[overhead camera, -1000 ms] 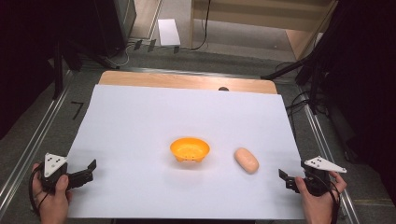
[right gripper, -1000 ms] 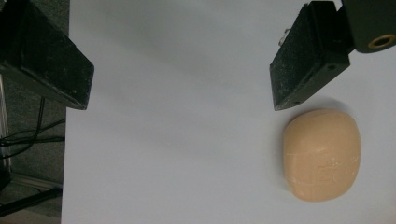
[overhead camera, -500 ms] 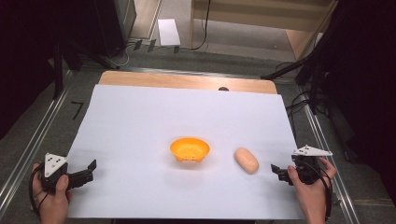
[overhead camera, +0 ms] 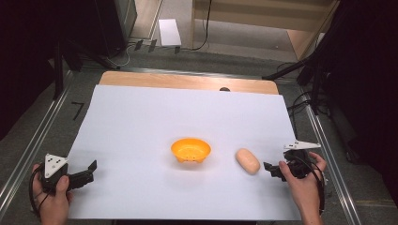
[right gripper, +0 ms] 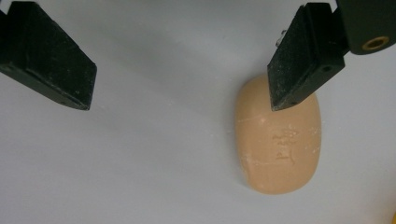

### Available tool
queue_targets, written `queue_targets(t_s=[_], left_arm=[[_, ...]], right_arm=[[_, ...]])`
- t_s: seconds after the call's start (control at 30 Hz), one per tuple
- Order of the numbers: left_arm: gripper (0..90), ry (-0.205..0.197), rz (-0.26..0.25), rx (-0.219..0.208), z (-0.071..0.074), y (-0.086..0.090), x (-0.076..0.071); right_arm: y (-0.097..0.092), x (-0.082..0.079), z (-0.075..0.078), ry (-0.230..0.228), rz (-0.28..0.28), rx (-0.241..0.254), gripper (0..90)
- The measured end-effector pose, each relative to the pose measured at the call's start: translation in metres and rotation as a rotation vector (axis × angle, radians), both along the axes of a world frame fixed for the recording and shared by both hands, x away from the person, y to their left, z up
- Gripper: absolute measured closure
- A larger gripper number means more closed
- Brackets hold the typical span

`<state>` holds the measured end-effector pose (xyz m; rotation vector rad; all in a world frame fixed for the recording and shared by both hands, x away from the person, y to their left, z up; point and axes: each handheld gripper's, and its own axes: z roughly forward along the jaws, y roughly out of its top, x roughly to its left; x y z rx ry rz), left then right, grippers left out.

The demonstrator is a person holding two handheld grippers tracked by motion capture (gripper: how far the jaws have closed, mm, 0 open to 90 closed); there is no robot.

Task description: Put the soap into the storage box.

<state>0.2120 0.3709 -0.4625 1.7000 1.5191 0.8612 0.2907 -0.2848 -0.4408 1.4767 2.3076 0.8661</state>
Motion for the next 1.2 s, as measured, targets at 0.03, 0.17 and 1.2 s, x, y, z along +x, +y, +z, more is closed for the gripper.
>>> queue_targets(t_s=[0.03, 0.17, 1.2], left_arm=[[0.1, 0.000, -0.002, 0.003, 0.000, 0.000, 0.000], [0.1, 0.000, 0.000, -0.003, 0.000, 0.000, 0.000], [0.1, -0.002, -0.006, 0.000, 0.000, 0.000, 0.000]], right_arm=[[0.003, 0.002, 0.000, 0.003, 0.006, -0.002, 7.9], [0.007, 0.005, 0.000, 0.013, 0.013, 0.003, 7.9], [0.055, 0.026, -0.007, 0.122, 0.063, 0.020, 11.5]])
